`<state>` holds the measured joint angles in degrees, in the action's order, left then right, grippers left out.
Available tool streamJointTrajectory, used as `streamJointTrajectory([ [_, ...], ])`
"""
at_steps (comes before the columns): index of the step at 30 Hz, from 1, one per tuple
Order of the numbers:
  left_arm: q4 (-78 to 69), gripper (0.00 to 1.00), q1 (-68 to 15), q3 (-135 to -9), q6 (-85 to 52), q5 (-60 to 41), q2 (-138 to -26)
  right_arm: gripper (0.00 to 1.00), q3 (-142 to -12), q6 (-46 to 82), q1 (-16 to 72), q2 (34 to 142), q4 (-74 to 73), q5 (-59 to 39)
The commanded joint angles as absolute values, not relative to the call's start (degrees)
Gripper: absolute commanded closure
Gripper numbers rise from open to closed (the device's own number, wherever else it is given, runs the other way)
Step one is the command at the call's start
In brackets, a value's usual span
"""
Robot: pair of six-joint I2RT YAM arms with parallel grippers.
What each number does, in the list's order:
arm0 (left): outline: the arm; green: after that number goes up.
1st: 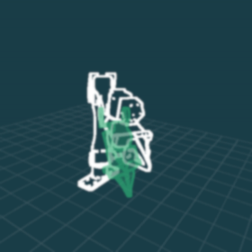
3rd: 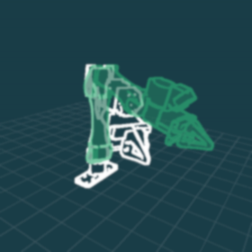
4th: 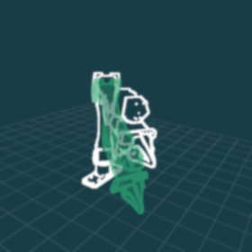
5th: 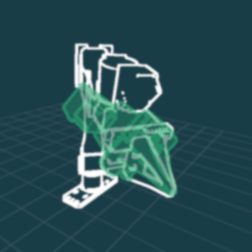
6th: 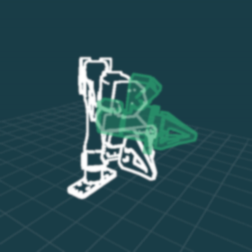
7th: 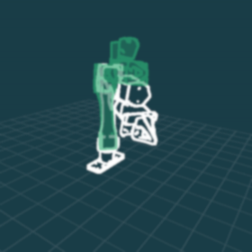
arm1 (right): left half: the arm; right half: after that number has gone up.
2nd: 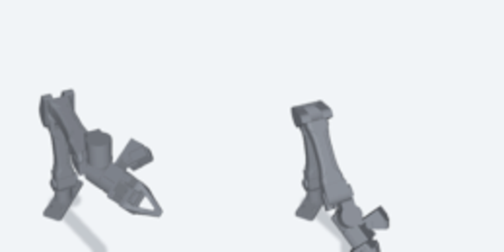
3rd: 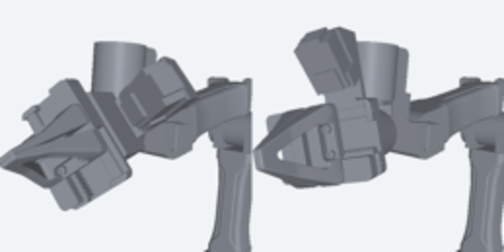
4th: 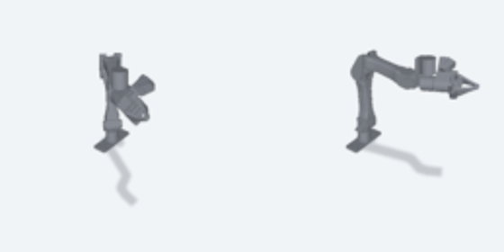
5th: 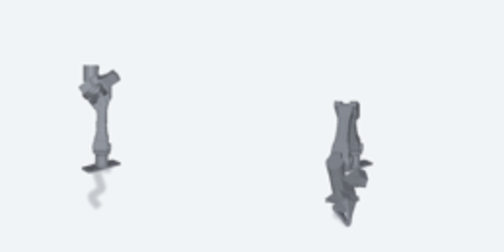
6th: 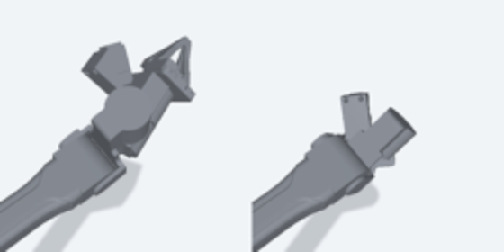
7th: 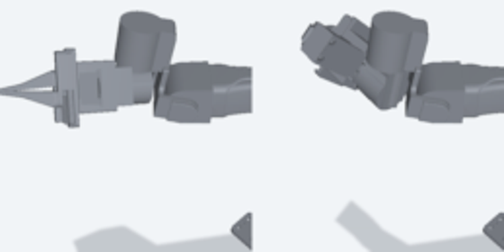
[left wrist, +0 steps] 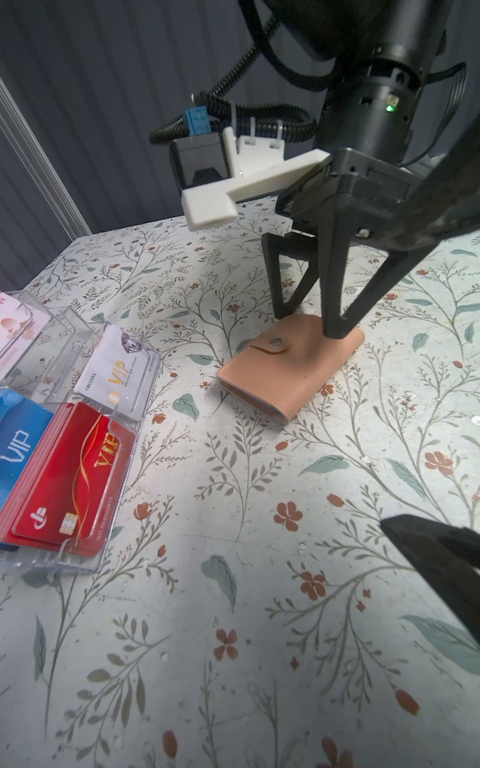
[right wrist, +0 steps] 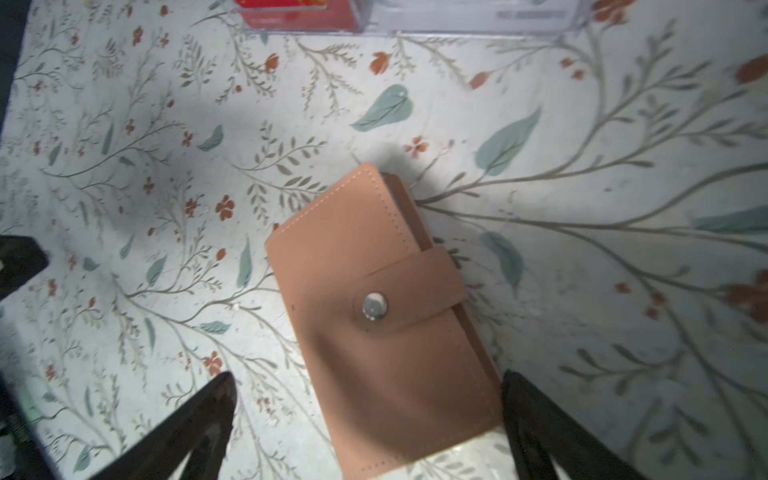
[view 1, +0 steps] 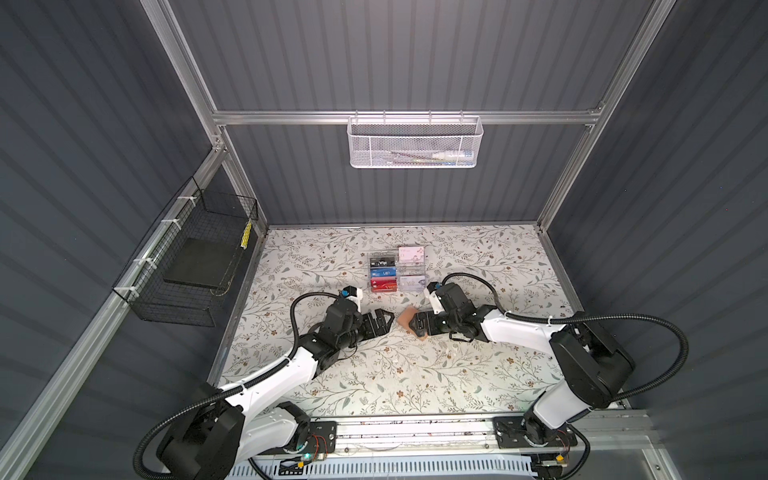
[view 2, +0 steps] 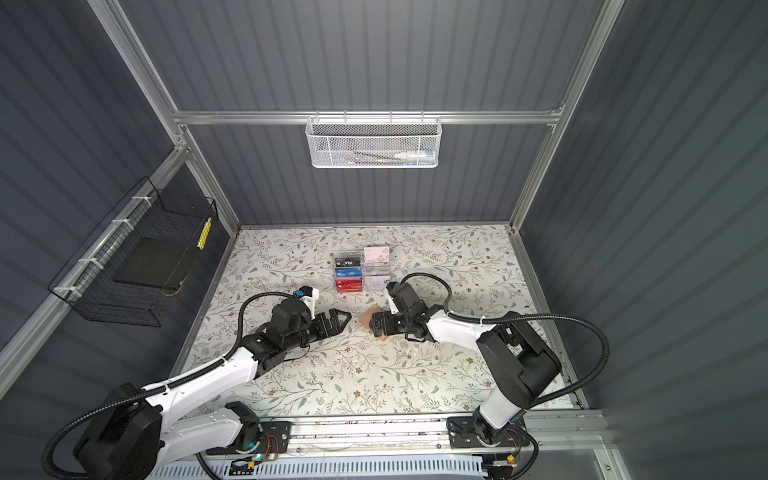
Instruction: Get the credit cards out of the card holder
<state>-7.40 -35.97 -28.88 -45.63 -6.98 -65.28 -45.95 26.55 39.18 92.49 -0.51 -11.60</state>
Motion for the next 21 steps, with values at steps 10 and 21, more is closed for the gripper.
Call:
streamJointTrajectory([
  [10, -9.4, 0.0, -36.0, -27.2, -49.0, -6.6, -67.8, 0.01, -44.2, 28.1, 38.1, 90.7, -2.3, -13.6],
  [21, -14.5, 0.0, -36.0, -26.7, -50.1, -8.8, -72.3, 0.01, -43.8, 29.8, 37.7, 93.6, -6.3, -19.8],
])
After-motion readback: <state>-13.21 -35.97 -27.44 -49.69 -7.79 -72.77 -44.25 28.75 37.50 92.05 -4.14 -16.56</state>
